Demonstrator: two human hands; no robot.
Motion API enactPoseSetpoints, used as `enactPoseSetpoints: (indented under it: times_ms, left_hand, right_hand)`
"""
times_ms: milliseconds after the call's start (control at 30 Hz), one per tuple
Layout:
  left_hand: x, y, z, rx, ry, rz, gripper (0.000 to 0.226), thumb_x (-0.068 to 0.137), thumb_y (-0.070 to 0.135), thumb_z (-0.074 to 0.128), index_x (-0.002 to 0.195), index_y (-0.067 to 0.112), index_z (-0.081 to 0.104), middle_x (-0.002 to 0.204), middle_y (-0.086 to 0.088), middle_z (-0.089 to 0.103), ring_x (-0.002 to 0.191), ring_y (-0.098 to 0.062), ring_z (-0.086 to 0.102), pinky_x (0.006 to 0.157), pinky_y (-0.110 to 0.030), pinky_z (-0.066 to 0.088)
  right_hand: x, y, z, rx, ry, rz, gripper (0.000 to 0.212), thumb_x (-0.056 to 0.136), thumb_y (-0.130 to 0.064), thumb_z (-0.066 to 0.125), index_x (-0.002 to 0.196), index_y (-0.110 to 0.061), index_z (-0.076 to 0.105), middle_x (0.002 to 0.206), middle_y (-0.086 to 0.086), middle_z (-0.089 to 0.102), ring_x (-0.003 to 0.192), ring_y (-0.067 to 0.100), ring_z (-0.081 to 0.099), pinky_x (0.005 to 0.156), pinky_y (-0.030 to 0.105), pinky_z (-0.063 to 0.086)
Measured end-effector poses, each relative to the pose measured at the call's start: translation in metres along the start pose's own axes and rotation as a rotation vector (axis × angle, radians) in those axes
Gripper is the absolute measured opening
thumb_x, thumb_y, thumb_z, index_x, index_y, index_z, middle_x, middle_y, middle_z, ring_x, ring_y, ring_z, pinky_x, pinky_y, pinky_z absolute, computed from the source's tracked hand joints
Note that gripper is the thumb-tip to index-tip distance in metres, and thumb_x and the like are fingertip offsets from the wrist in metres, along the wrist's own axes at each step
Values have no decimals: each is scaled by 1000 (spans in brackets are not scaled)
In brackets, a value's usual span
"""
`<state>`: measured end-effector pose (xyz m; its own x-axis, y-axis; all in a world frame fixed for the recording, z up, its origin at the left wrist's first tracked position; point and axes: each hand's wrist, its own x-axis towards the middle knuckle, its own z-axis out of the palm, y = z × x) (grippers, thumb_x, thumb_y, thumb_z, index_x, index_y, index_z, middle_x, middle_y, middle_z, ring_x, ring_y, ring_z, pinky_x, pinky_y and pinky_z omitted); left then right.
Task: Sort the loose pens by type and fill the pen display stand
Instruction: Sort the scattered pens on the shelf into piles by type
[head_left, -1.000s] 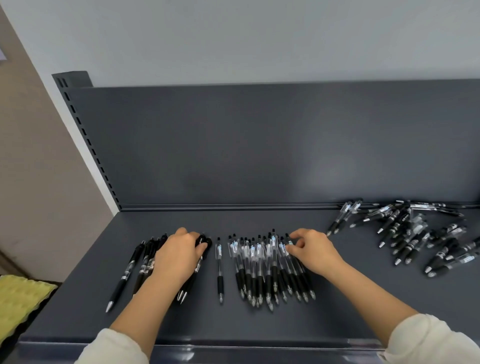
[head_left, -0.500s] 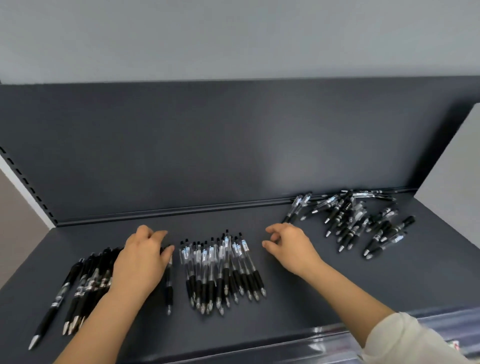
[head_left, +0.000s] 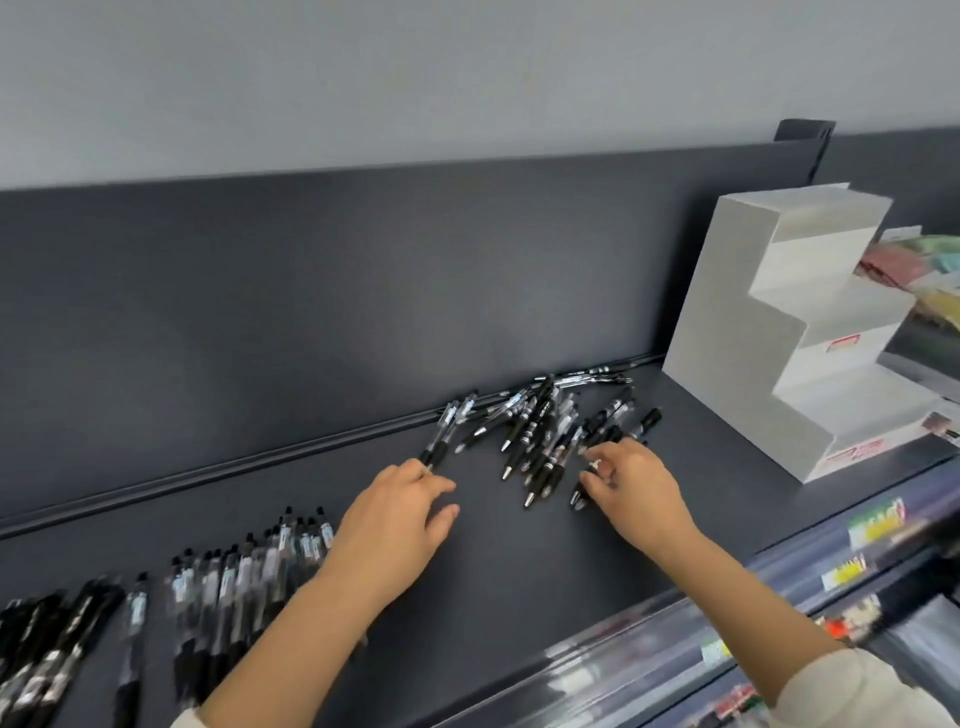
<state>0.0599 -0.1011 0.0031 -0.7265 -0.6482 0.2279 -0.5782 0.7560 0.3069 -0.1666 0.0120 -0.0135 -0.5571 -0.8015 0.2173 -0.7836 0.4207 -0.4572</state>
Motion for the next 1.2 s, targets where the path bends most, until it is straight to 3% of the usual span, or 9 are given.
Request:
enactPoseSetpoints:
  times_ms: [200, 367, 533, 733, 900, 1200]
  left_hand:
    - [29, 40, 30, -51, -44, 56, 38, 95, 41, 45, 130, 28, 52, 118, 11, 50, 114, -10, 44, 93, -25, 41]
    - [45, 59, 51, -80, -69, 28, 38, 94, 40, 46, 129, 25, 52, 118, 10, 49, 116, -11, 43, 92, -29, 45]
    - [51, 65, 66, -93, -86, -27, 40, 93, 37, 50, 130, 23, 51, 116, 7, 51, 115, -12, 45, 92, -25, 44]
    - [56, 68, 71, -91, -48, -92, 33, 92, 33, 54, 123, 21, 56, 108, 4, 55, 106, -14, 50, 86, -23, 44]
    - [56, 69, 70, -122, -69, -143, 31, 91, 29, 57, 119, 19, 58, 105, 2, 57, 99, -14, 54, 84, -21, 44]
    - [49, 62, 60, -72, -115, -195, 29, 94, 25, 51, 122, 17, 58, 113, -3, 56, 105, -18, 55, 89, -27, 44]
  right_hand:
    - [7, 49, -20, -26, 7, 69, 30, 91, -24, 57, 120, -16, 60, 110, 4, 56, 103, 23, 51, 81, 31, 43]
    - [13, 71, -23, -56, -70, 33, 38, 94, -19, 51, 131, -22, 49, 137, 0, 44, 121, 25, 39, 98, 34, 36]
    - [20, 84, -19, -130, -160, -45, 46, 95, -22, 49, 139, -27, 38, 146, -8, 34, 125, 23, 35, 104, 36, 34]
    - [29, 87, -17, -179, -192, -88, 38, 95, -29, 48, 133, -28, 45, 132, -3, 38, 116, 22, 37, 95, 35, 36]
    - [32, 91, -21, -140, -202, -99, 21, 92, -32, 54, 112, -25, 56, 119, -3, 41, 107, 19, 36, 89, 32, 35]
    - [28, 102, -35, -29, -270, -143, 5, 88, -20, 61, 93, -20, 60, 91, -6, 48, 93, 17, 47, 80, 29, 41]
